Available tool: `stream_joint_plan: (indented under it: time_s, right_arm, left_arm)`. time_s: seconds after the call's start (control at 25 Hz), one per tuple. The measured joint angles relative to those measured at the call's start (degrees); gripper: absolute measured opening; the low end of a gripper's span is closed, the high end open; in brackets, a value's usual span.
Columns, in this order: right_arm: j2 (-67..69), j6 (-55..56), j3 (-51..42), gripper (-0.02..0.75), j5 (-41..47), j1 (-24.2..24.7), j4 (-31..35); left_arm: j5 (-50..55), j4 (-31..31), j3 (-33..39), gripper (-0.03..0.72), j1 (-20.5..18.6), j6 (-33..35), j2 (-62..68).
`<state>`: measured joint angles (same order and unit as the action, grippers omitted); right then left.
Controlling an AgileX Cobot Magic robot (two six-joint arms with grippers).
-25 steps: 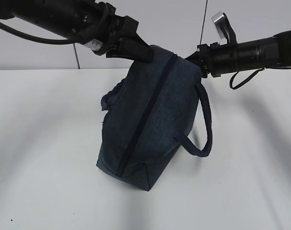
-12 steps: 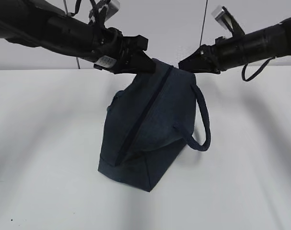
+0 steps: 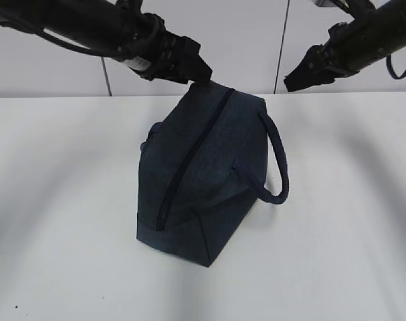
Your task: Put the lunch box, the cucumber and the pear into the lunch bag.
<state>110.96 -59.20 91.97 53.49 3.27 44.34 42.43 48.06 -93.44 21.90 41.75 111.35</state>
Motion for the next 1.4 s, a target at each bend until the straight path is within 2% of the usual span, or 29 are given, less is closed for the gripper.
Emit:
stream_joint_plan:
  time_s: [0.24,0.4,0.6,0.8,1.04,1.12,1.4]
  right_arm:
    - [-5.04,14.15,0.00,0.365,0.22,0.00,-14.07]
    - [-8.19,23.88,0.00,0.365,2.15,0.00,-20.72]
    - [-12.30,35.54,0.00,0.365,7.86,0.00,-28.82]
    - [-14.90,41.73,0.00,0.365,14.98,0.00,-33.67]
    - [-15.63,44.26,0.00,0.365,17.03,0.00,-34.99]
    - [-15.77,44.62,0.00,0.365,17.17,0.00,-35.51]
    - [-22.13,48.88,-0.59,0.365,17.37,0.00,-35.70]
  left_arm:
    - [3.07,-20.55,-0.72,0.340,0.00,-12.28,-4.42]
    - [6.80,-29.93,-0.72,0.340,0.00,-17.93,-7.65]
    - [11.99,-37.87,-0.72,0.340,0.00,-24.39,-12.14]
    - [18.83,-46.41,-0.72,0.340,0.00,-32.99,-15.47]
    - [28.24,-57.88,-0.72,0.340,0.00,-41.13,-16.31]
    - [28.80,-59.65,-0.72,0.340,0.00,-43.21,-16.66]
    - [29.00,-58.01,0.57,0.341,0.00,-44.20,-19.43]
